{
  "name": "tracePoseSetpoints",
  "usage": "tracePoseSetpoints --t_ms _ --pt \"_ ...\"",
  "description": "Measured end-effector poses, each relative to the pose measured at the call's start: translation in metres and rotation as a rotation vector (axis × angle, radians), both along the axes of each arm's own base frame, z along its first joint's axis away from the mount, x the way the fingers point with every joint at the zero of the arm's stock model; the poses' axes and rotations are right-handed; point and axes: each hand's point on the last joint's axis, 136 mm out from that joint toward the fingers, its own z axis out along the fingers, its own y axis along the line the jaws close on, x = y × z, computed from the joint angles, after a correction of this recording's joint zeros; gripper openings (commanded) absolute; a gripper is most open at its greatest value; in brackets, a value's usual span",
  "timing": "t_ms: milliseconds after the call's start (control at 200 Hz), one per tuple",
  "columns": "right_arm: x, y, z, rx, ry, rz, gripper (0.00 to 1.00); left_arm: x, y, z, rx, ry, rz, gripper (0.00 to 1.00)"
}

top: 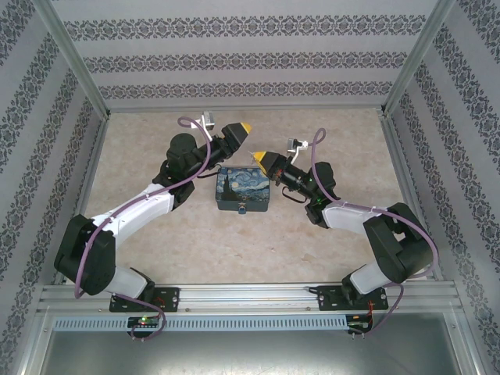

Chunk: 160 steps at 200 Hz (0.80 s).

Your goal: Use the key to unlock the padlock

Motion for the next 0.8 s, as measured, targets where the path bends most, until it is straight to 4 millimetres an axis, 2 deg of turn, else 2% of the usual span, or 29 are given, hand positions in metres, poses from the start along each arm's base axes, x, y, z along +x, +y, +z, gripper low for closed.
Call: tracePoseSetpoints --t_ms 350,645,799 --pt "-0.004 0.007 0.014 0.017 -0.027 0.013 0.00 0.010 -0.007 -0.038 -0.044 0.168 0.000 0.54" --pt "-0.003 0.010 0.024 0.034 -0.042 0.006 0.00 0.009 -0.018 -0.044 -0.079 0.206 -0.014 0.33" --pt "-0.001 0.010 0.021 0.031 -0.033 0.000 0.00 0.009 -0.019 -0.042 -0.101 0.204 -0.007 0.28"
